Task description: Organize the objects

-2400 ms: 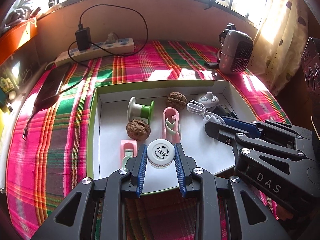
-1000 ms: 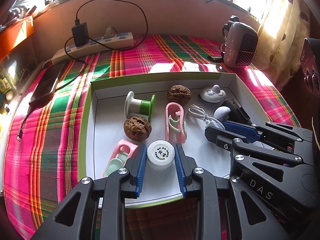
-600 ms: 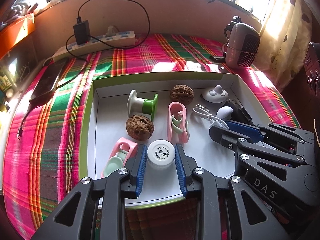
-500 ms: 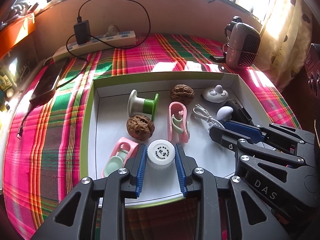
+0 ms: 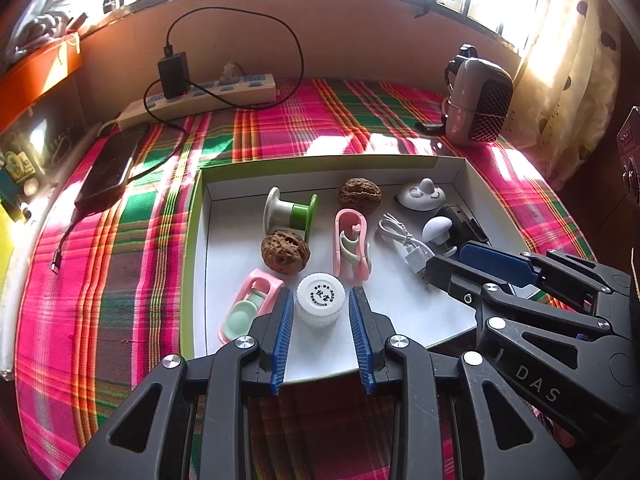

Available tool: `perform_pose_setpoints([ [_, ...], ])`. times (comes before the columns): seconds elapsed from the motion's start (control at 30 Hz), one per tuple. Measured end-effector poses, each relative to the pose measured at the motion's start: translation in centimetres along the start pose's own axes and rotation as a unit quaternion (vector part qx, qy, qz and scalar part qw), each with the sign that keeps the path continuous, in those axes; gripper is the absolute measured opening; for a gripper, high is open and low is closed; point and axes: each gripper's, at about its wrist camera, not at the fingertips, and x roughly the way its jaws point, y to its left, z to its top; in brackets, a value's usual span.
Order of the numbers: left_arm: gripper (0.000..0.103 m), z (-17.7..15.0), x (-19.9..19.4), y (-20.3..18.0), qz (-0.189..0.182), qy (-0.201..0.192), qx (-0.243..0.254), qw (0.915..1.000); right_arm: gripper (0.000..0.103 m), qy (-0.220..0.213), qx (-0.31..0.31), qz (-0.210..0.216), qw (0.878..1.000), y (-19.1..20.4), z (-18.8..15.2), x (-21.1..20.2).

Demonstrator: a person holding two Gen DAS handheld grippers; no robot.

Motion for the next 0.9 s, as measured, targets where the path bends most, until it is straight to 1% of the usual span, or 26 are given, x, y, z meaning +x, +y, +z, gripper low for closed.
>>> perform_pose_setpoints([
  [0.17, 0.027, -0.6, -1.5, 0.0, 0.007, -0.01, -0.006, 0.9999, 0.033, -0.016, -0.003, -0.008, 1.0, 0.2, -0.7, -1.5],
  [0.27, 0.027, -1.1, -2.7, -0.4, 0.027, -0.026, 0.0, 0.9993, 0.033, -0.026, -0.004, -0.011, 1.0, 0.3, -1.2, -2.4],
  [0.37, 0.027, -1.8, -3.6, -0.3, 0.028, -0.03, -0.007, 0.9991, 0.033, -0.036, -0.007, -0.017, 0.999, 0.5, -1.7, -3.3],
  [0.57, 0.027, -3.4, -4.9, -0.1, 0.05, -0.037, -0.018, 0.9979, 0.034, -0.051, -0.012, -0.034, 0.998, 0.8, -3.0, -4.8],
  [0.6, 0.027, -3.7, -5.0, -0.1, 0.051, -0.036, -0.02, 0.9978, 0.035, -0.051, -0.011, -0.036, 0.998, 0.8, -3.3, -4.9],
  [0.63, 0.027, -3.9, -5.0, -0.1, 0.052, -0.035, -0.021, 0.9978, 0.041, -0.049, -0.01, -0.037, 0.998, 0.8, -3.6, -4.9],
  [0.7, 0.027, -4.6, -5.0, 0.0, 0.06, -0.031, -0.021, 0.9975, 0.048, -0.046, -0.008, -0.042, 0.998, 0.7, -4.1, -5.0],
  [0.77, 0.027, -5.2, -4.9, 0.0, 0.07, -0.027, -0.018, 0.9971, 0.048, -0.042, -0.008, -0.043, 0.998, 0.5, -4.7, -5.0],
  [0.9, 0.027, -6.2, -4.8, 0.2, 0.072, -0.018, -0.026, 0.9969, 0.048, -0.031, -0.004, -0.049, 0.998, 0.1, -5.7, -4.7],
])
